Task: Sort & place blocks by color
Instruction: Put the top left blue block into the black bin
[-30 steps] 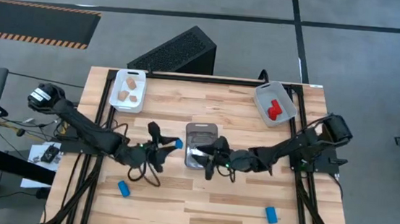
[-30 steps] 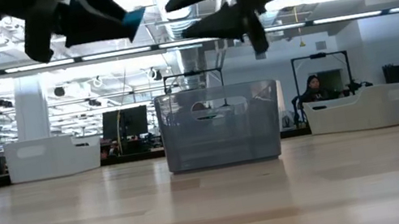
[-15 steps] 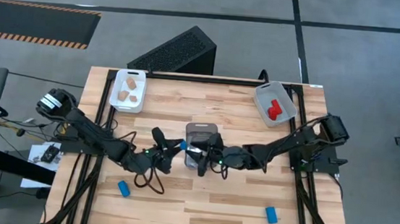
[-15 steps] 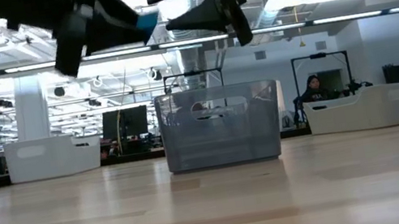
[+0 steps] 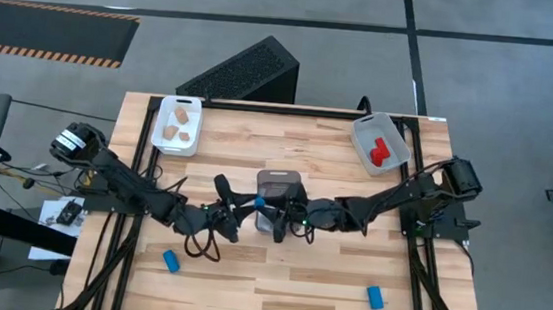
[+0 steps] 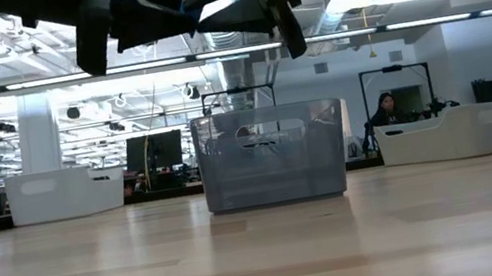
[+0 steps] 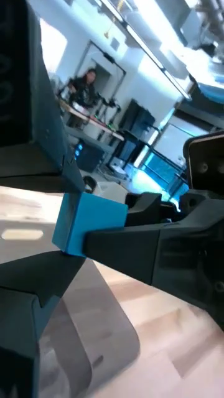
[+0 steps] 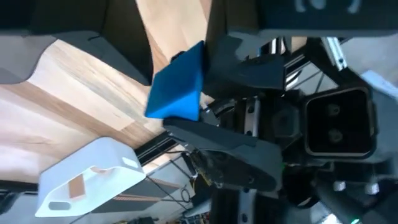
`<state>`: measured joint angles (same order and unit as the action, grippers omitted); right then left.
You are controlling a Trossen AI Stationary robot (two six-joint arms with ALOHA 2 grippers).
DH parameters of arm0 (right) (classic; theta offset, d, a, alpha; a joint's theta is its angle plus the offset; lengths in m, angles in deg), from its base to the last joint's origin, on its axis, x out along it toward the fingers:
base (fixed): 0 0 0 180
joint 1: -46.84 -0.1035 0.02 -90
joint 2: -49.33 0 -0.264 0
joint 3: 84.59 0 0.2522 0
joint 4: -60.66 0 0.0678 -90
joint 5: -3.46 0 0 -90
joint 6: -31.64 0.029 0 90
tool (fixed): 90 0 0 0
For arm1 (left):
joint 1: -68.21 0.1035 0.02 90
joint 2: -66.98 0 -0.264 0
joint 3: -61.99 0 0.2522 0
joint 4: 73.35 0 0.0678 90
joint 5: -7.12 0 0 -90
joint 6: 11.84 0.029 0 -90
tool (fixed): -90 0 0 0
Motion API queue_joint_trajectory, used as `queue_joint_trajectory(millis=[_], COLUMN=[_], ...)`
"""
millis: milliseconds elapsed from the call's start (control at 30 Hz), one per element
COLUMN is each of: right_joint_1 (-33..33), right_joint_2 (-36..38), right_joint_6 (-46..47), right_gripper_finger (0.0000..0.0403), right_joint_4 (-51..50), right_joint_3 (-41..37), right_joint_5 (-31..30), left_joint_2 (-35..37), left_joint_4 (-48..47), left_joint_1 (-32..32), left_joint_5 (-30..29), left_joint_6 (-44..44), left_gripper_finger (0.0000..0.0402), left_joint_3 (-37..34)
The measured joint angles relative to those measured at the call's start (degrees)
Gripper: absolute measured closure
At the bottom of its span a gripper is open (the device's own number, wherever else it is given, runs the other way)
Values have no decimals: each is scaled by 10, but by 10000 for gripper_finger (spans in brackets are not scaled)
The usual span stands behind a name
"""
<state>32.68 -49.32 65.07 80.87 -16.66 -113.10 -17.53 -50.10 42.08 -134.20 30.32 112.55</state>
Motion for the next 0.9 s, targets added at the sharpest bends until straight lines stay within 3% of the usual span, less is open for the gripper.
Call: queue_joint_trajectory(millis=[133, 367, 500, 633, 800, 900], right_joint_1=[-1, -1, 0, 8, 58, 89], right_joint_2=[0, 1, 14, 50, 87, 87], right_joint_6=[-3, -5, -30, -52, -32, -25], right_gripper_finger=[285, 346, 348, 349, 349, 349], right_joint_4=[-7, -25, -51, -133, -286, -326], right_joint_3=[-1, -1, 0, 0, 0, -1], right_joint_5=[5, 8, 14, 21, 93, 145], left_joint_2=[0, 0, 0, 0, 20, 42], left_joint_4=[-9, -15, -14, -11, -14, -18], left_joint_1=[14, 23, 23, 23, 23, 23], left_joint_5=[45, 56, 51, 5, 1, 13], left_joint_6=[-16, -35, -135, -221, -250, -256], left_gripper_finger=[291, 279, 241, 185, 125, 106], left_joint_3=[-1, -2, -2, 1, 1, 1])
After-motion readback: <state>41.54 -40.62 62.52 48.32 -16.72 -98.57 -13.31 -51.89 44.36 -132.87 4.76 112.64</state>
